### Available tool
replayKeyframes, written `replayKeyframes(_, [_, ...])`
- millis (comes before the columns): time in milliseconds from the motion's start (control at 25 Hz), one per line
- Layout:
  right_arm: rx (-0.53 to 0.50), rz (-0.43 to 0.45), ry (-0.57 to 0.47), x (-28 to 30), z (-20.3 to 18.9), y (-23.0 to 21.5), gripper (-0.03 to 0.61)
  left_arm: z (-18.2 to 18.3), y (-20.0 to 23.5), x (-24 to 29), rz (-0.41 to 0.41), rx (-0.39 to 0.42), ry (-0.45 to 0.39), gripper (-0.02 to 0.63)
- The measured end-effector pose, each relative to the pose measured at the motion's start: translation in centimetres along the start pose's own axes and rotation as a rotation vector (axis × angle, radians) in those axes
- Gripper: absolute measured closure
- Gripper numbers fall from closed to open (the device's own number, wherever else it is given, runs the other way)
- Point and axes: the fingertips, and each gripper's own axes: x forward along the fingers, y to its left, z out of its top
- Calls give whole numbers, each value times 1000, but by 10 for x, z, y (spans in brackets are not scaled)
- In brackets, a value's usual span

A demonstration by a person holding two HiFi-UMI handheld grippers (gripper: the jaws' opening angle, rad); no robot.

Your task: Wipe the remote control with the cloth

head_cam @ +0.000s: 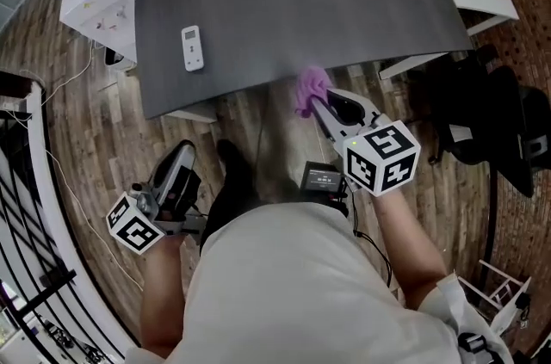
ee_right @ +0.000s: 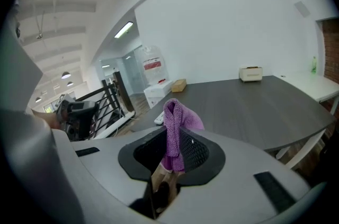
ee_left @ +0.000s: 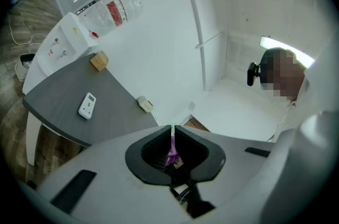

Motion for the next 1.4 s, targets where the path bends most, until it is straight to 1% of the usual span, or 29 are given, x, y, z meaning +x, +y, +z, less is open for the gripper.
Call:
replayKeyframes(120, [38, 22, -17, -36, -18, -4, 508, -25, -36, -6, 7, 32, -28, 591])
replayKeyframes(280, [63, 56, -39, -75, -26, 3, 508, -52, -73, -16, 10, 66, -27, 591])
replayKeyframes(520, [156, 111, -108, -111, -10, 25, 508, -65, -106, -28, -7, 82, -34, 592])
replayKeyframes(680, [179, 122, -152, -123, 2, 43, 508, -64, -117, -34, -35, 94, -15, 592])
replayKeyframes(840, [203, 127, -173, -122, 11, 65, 508, -47, -122, -49, -51, 105, -12, 592])
replayKeyframes(960, [187, 148, -177, -117, 16, 89, 508, -32, -124, -64, -59, 119, -37, 592])
replayKeyframes(1120, [174, 158, -186, -111, 21, 112, 508, -21, -126, -81, -81, 106, -80, 592])
replayKeyframes(1400, [150, 151, -179, -115, 20, 131, 509, -24, -133, -92, -139, 86, -71, 591])
